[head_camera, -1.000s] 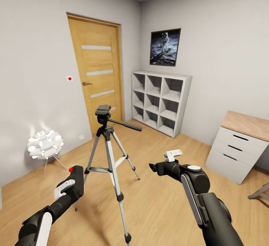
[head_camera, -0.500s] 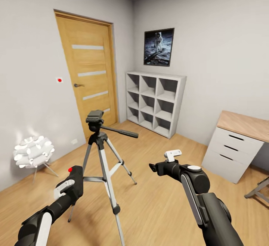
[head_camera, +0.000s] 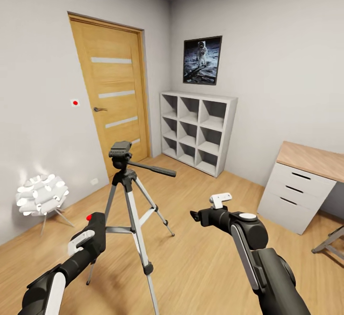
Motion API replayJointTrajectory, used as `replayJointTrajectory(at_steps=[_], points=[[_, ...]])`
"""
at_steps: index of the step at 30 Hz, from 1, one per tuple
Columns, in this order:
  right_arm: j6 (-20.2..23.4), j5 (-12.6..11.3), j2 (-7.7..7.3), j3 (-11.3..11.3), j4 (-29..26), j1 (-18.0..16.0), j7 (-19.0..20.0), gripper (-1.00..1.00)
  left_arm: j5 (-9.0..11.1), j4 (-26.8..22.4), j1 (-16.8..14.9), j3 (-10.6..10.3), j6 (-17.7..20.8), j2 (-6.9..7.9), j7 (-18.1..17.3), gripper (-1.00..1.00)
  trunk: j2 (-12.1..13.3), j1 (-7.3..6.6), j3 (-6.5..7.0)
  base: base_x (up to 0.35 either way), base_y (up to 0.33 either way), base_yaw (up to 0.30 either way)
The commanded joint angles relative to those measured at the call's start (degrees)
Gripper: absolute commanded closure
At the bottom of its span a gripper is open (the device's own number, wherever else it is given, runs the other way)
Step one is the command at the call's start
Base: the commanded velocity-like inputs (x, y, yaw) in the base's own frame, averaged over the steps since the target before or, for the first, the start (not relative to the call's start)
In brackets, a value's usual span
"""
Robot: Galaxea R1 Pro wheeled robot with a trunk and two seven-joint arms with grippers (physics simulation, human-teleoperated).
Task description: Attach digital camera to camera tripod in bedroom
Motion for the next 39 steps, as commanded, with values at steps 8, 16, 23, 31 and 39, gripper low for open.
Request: replayJointTrajectory(at_steps=[8,16,23,31,39], points=[[0.3,0.1,0.02,0.0,-0.1,0.0,0.1,-1.0,0.1,-0.1,0.1,0.7,0.4,-0.06,-0.3,1.0,-0.1,0.04,-0.13,0.029,0.033,-0.001],[0.3,0.1,0.04,0.0,-0.1,0.1,0.1,-1.0,0.2,-0.1,0.1,1.6,0.4,-0.06,-0.3,1.0,-0.1,0.04,-0.13,0.015,0.016,0.0],[0.3,0.1,-0.13,0.0,0.0,0.2,0.2,-1.0,0.2,-1.0,0.0,1.9,0.8,0.28,-0.5,1.0,-0.1,0.04,-0.13,0.002,0.002,0.0],[-0.5,0.3,-1.32,0.1,0.0,5.5,3.7,-1.0,0.2,-7.5,-1.5,2.5,7.8,6.53,-0.6,1.0,-0.1,0.04,-0.13,0.0,0.0,0.0],[-6.0,0.8,-8.8,0.1,0.3,7.3,18.0,-1.0,0.2,-8.9,-4.7,2.7,13.8,10.45,-0.6,1.0,-0.1,0.04,-0.13,0.0,0.016,0.0]])
